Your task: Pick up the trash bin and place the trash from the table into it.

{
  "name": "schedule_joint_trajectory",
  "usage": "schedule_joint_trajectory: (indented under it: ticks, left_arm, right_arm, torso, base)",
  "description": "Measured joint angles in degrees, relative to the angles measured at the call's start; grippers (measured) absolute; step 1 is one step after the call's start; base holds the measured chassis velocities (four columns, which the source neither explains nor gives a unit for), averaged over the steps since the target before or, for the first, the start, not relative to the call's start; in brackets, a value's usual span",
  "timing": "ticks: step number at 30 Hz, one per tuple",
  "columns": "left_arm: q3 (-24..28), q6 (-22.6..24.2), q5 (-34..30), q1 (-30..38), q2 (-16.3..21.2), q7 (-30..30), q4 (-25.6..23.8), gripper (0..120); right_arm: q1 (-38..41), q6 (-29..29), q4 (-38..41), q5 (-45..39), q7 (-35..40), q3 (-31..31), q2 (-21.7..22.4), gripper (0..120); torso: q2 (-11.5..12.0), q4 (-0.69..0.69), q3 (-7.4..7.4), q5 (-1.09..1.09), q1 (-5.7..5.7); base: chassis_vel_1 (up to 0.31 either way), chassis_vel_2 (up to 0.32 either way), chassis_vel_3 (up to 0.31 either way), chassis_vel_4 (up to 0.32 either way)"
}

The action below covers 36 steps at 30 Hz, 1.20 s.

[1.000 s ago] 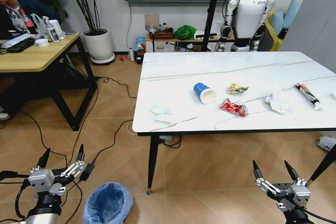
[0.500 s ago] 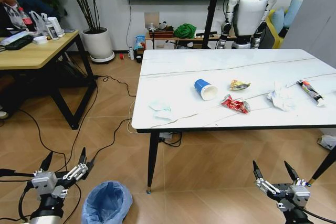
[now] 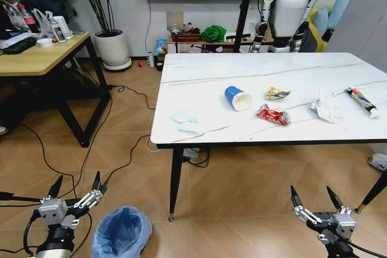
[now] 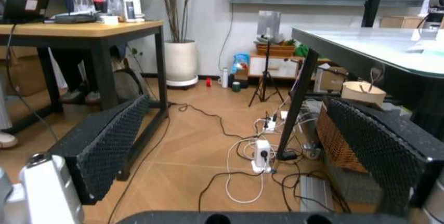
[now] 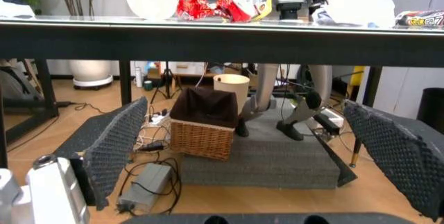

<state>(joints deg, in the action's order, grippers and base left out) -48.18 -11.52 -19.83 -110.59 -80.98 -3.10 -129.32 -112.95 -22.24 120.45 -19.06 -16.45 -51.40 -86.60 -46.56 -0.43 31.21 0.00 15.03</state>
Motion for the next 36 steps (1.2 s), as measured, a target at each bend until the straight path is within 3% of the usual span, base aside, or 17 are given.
schedule_joint_trajectory:
  ticks: [36]
  left_arm:
    - [0.0, 0.0, 0.1, 0.0, -0.2, -0.4, 0.8, 100]
  right_arm:
    - [0.6, -0.2, -0.8, -0.1, -0.1, 0.2, -0.1, 100]
  torso:
    - [9.1, 0.00, -5.31, 0.00, -3.78]
  base:
    - [0.000, 0.000, 0.000, 0.000]
